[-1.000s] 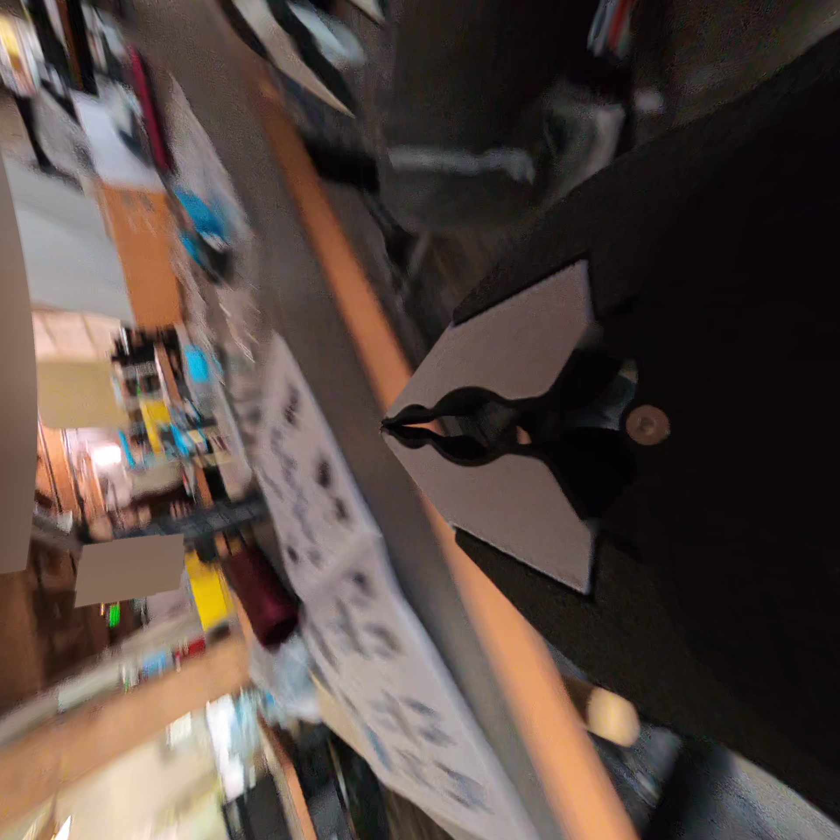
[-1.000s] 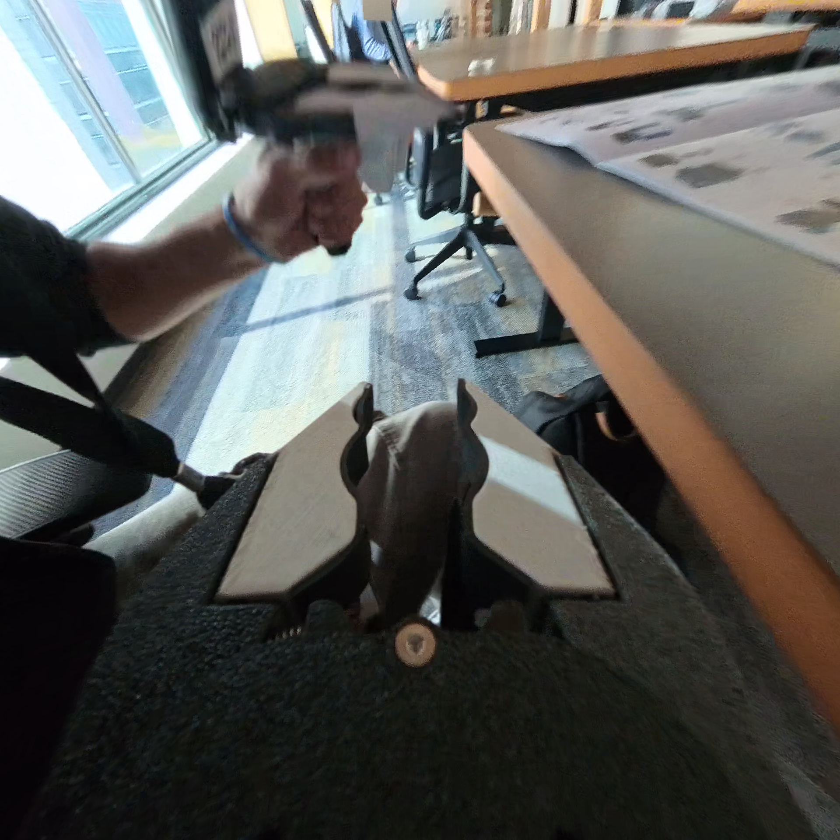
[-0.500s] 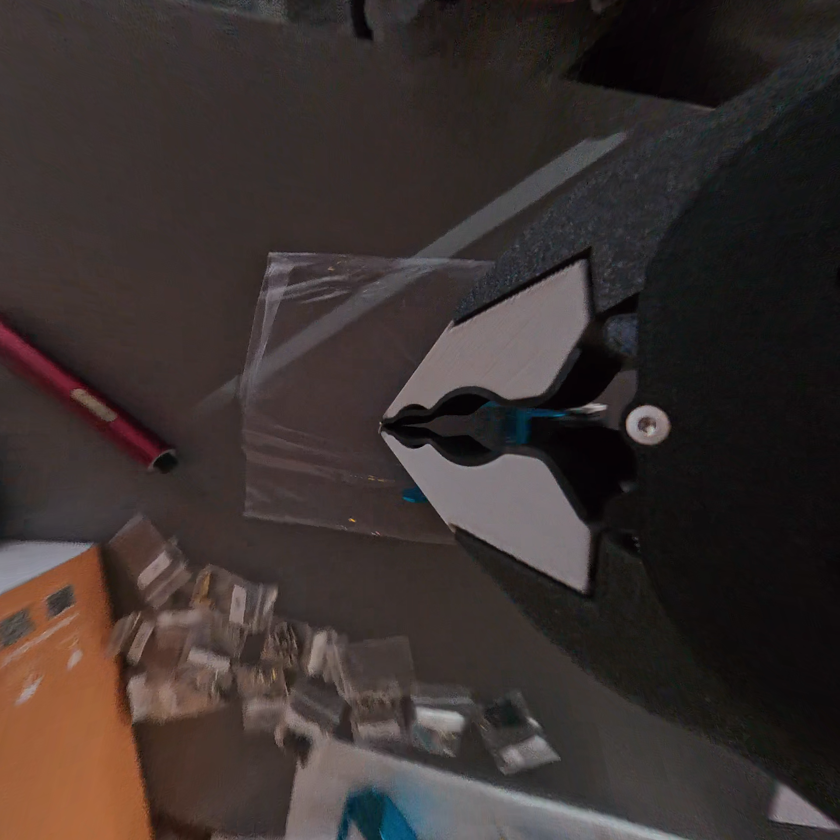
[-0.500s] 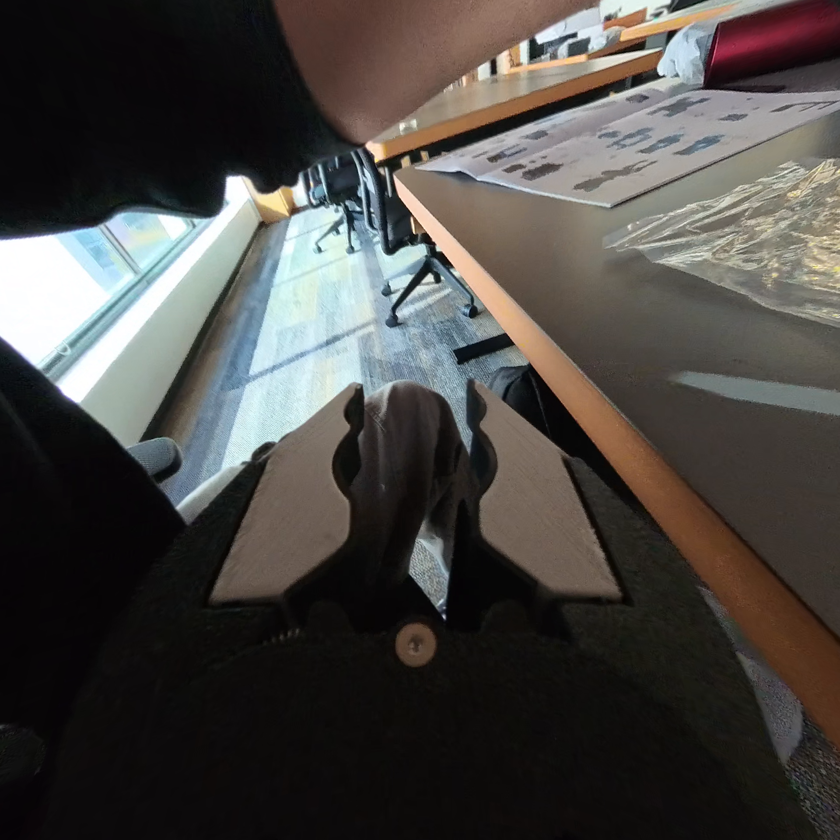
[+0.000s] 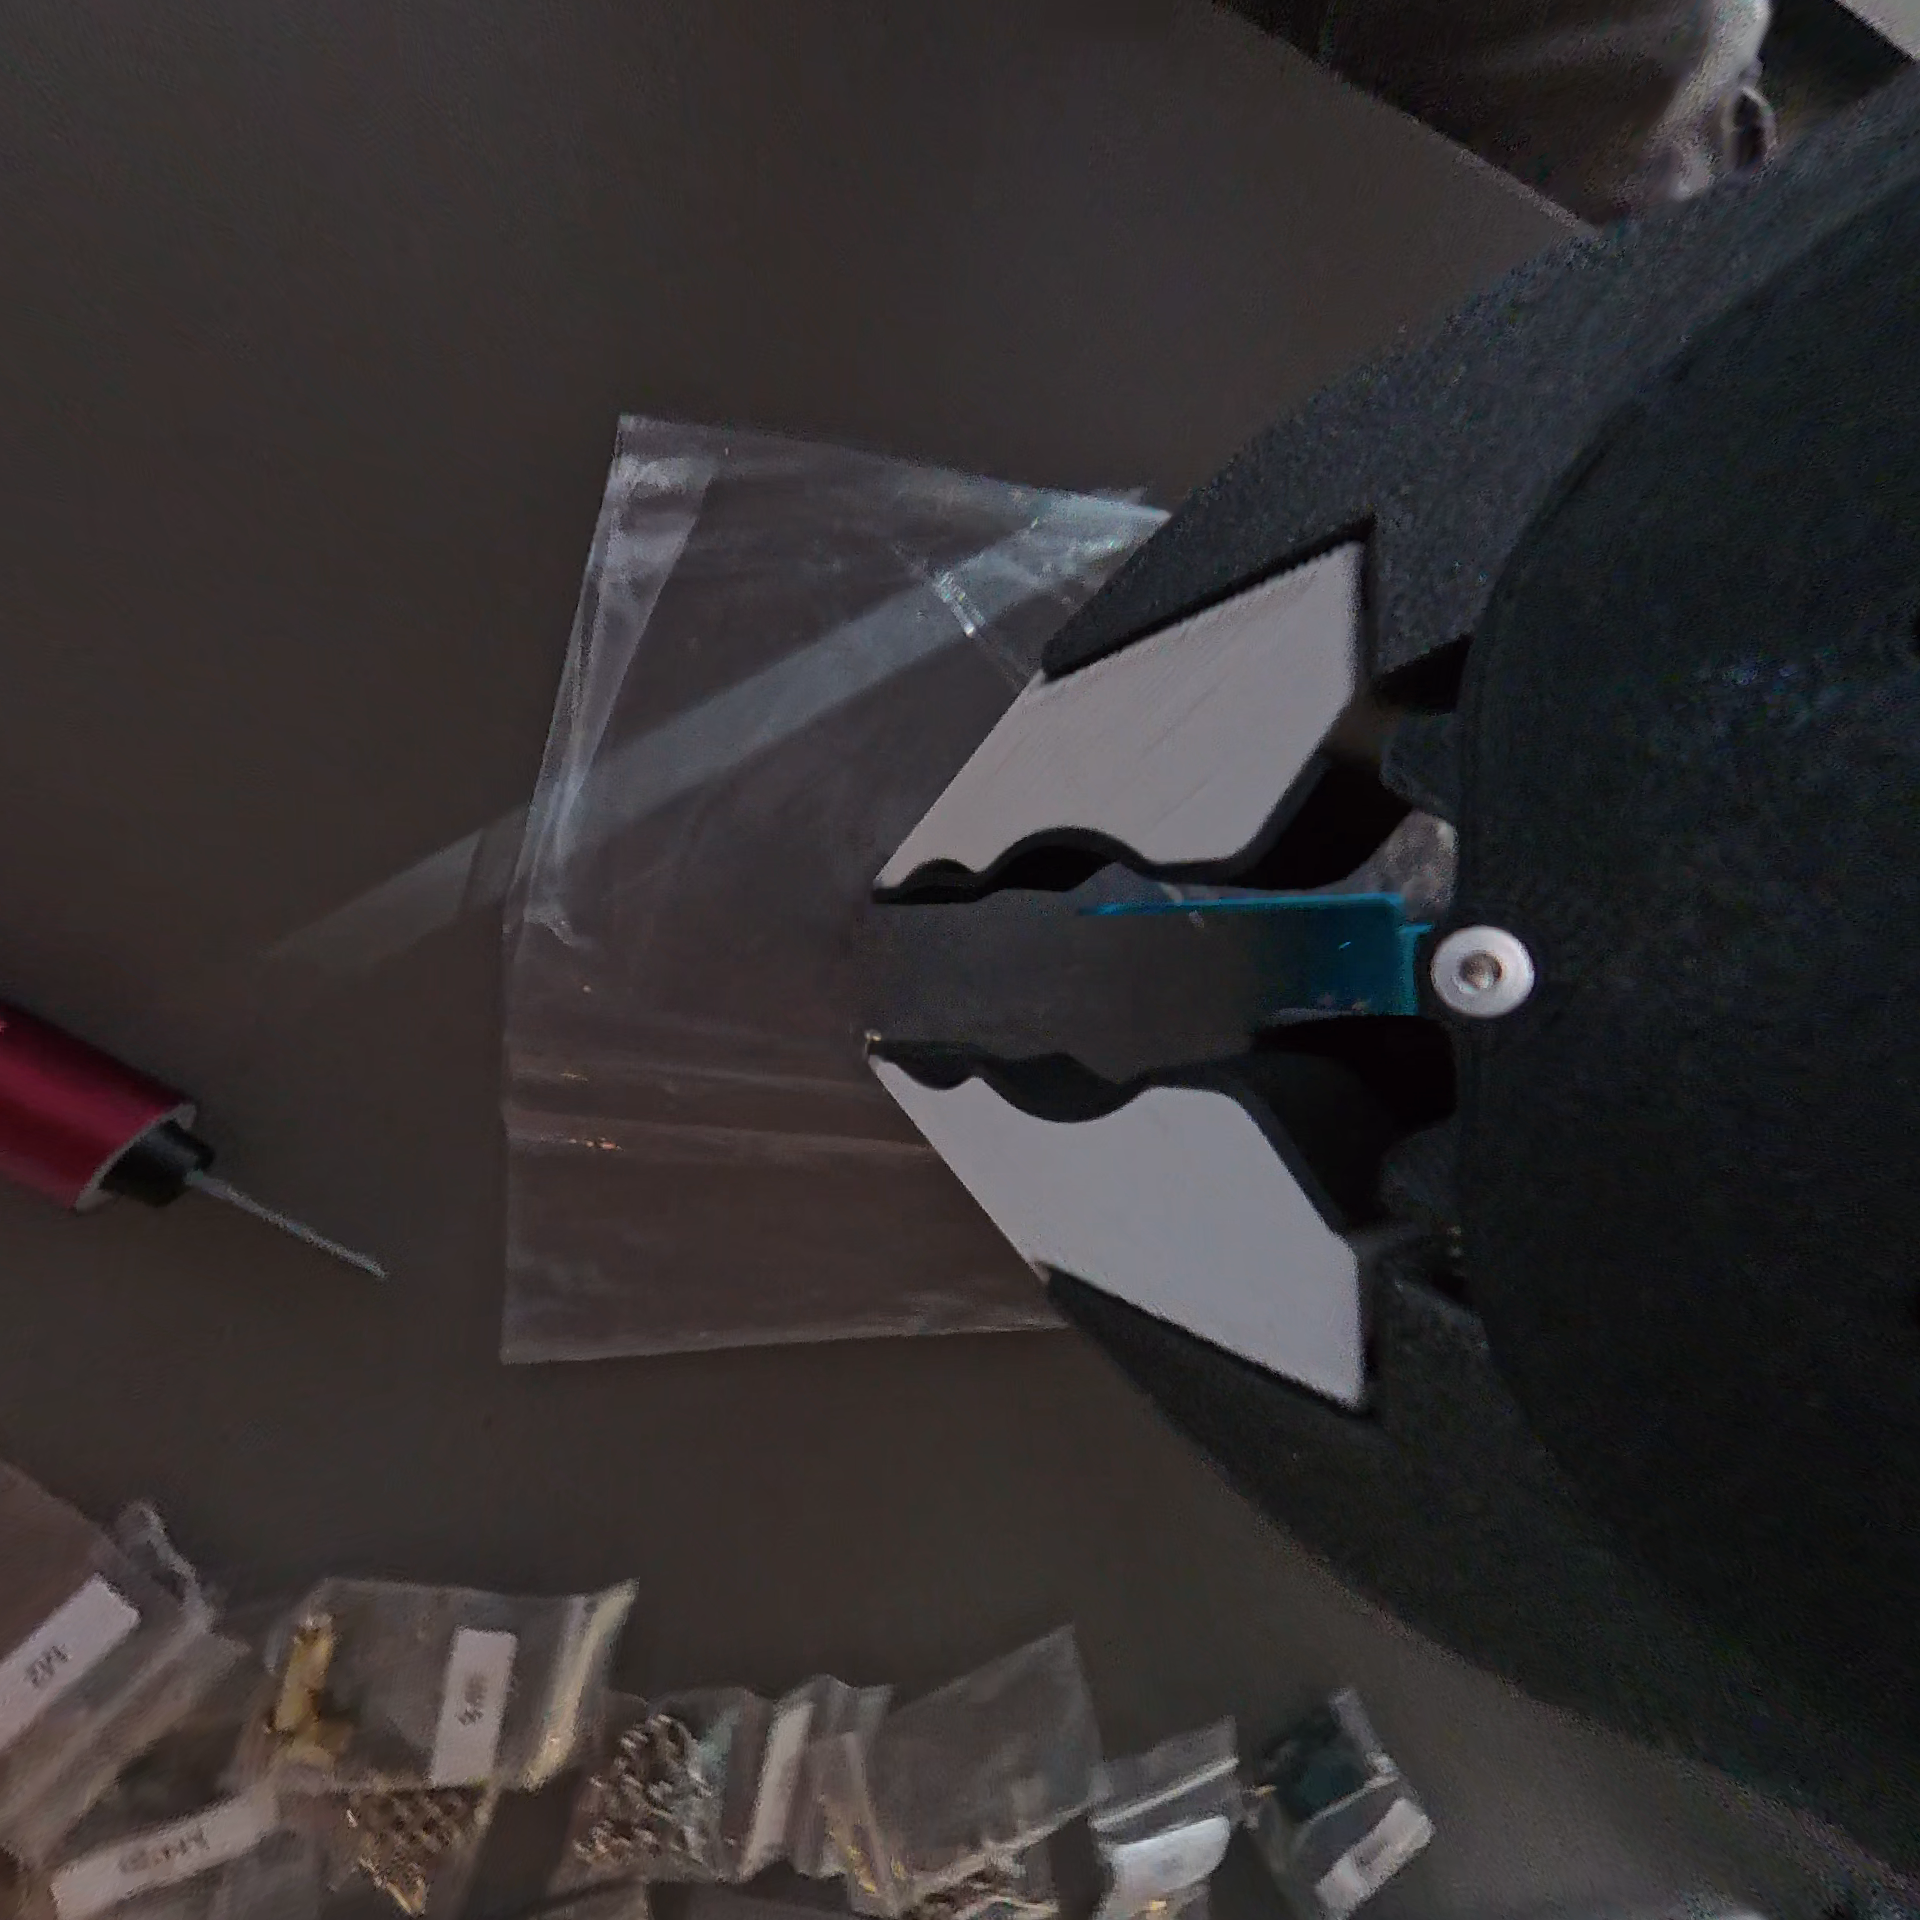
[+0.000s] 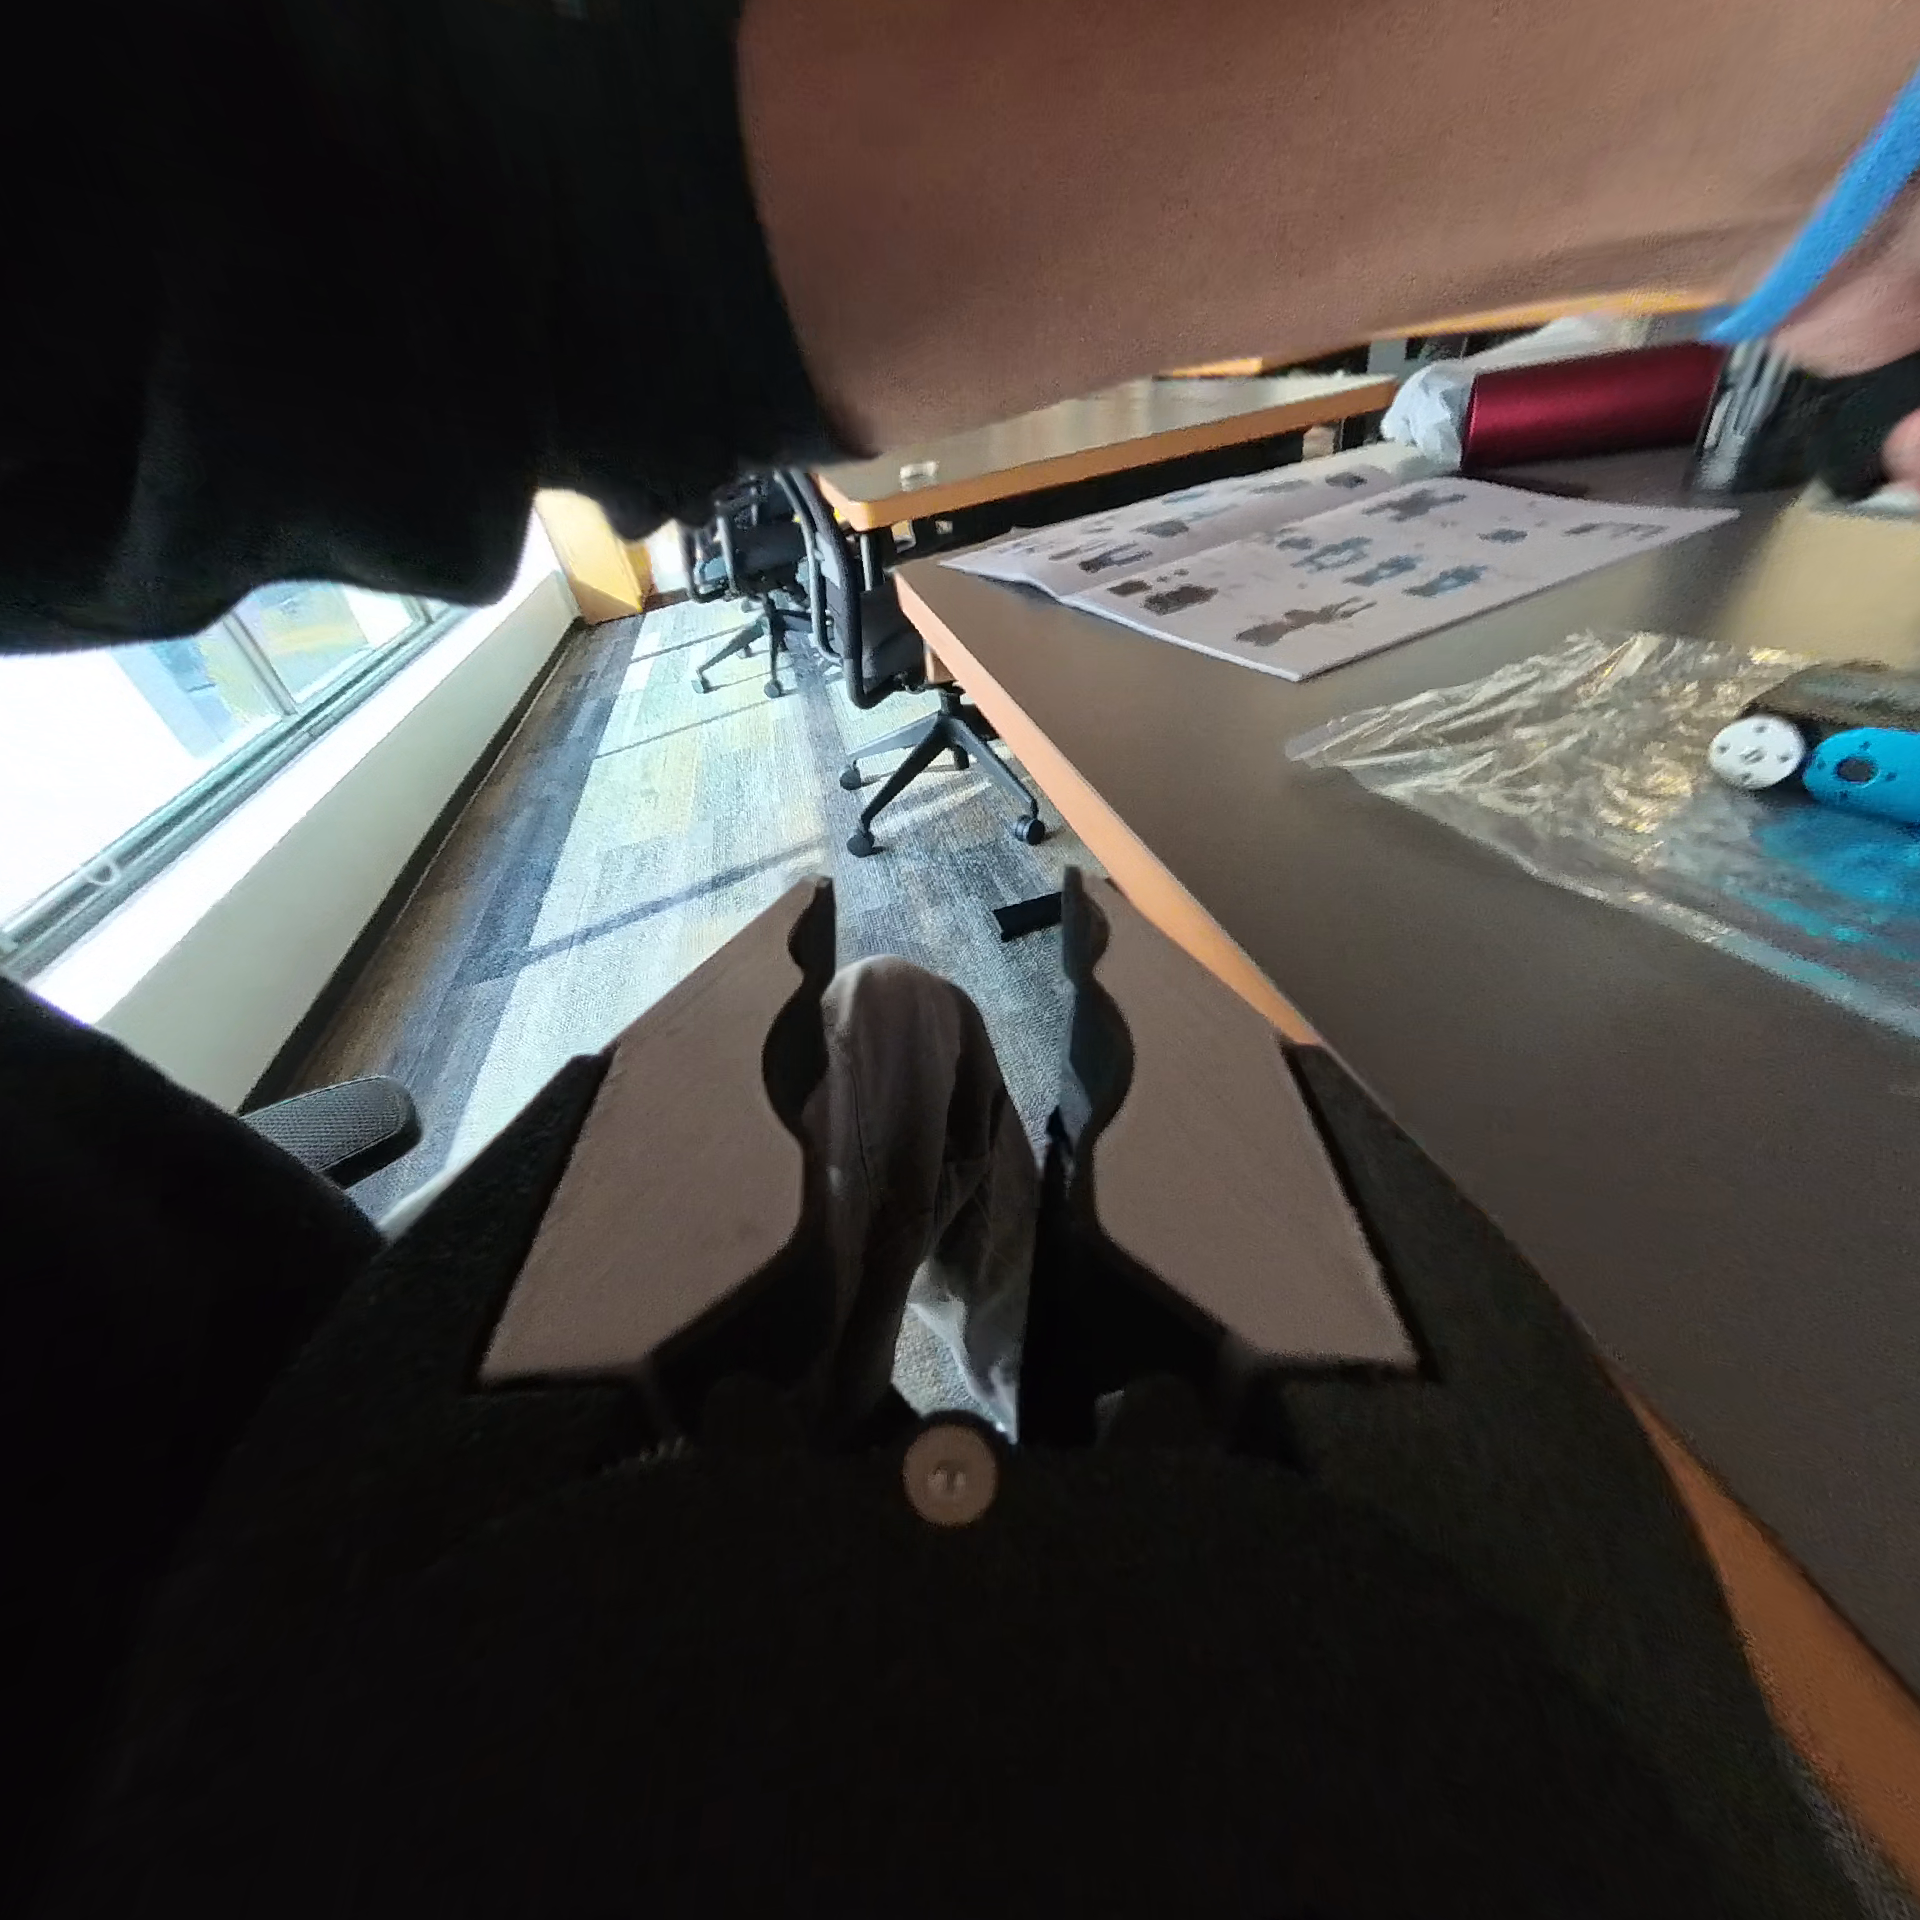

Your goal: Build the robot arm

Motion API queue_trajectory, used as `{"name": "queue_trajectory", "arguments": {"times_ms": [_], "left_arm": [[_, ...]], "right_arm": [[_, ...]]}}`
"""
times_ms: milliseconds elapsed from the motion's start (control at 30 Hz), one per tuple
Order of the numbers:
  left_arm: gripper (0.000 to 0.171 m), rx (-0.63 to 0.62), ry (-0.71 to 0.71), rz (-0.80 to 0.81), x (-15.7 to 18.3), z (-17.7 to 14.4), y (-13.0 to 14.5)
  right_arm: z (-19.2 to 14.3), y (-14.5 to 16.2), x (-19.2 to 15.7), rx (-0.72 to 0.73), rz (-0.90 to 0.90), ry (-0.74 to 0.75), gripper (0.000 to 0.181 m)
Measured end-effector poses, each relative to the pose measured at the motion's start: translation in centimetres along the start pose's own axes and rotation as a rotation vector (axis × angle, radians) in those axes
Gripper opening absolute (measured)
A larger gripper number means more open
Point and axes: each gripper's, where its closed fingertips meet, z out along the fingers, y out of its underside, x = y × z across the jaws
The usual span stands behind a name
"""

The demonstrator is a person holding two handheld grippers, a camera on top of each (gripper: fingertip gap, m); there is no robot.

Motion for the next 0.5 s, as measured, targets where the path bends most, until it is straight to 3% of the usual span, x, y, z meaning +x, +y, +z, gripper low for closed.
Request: {"name": "queue_trajectory", "arguments": {"times_ms": [133, 233, 300, 367, 433, 500], "left_arm": [[0.028, 0.311, -0.046, -0.154, 2.3, -8.2, 0.5], [0.027, 0.552, -0.102, -0.234, 6.2, -15.9, 3.9], [0.027, 0.591, -0.130, -0.284, 8.6, -18.5, 7.2], [0.028, 0.541, -0.168, -0.339, 10.5, -19.6, 10.8], [0.028, 0.505, -0.262, -0.402, 12.6, -21.2, 15.0], [0.027, 0.548, -0.368, -0.535, 15.8, -23.6, 20.1]], "right_arm": [[-0.6, -0.7, 1.1, 0.004, -0.031, 0.050, 0.043], [-0.3, -0.6, 1.4, 0.016, -0.014, 0.061, 0.042], [0.8, -0.6, 1.1, 0.029, -0.012, 0.041, 0.040], [2.4, -0.5, 0.4, 0.018, -0.021, 0.015, 0.040], [4.1, 0.4, -0.7, -0.057, -0.045, -0.020, 0.045], [5.6, 1.5, -2.0, -0.115, -0.119, -0.042, 0.049]]}}
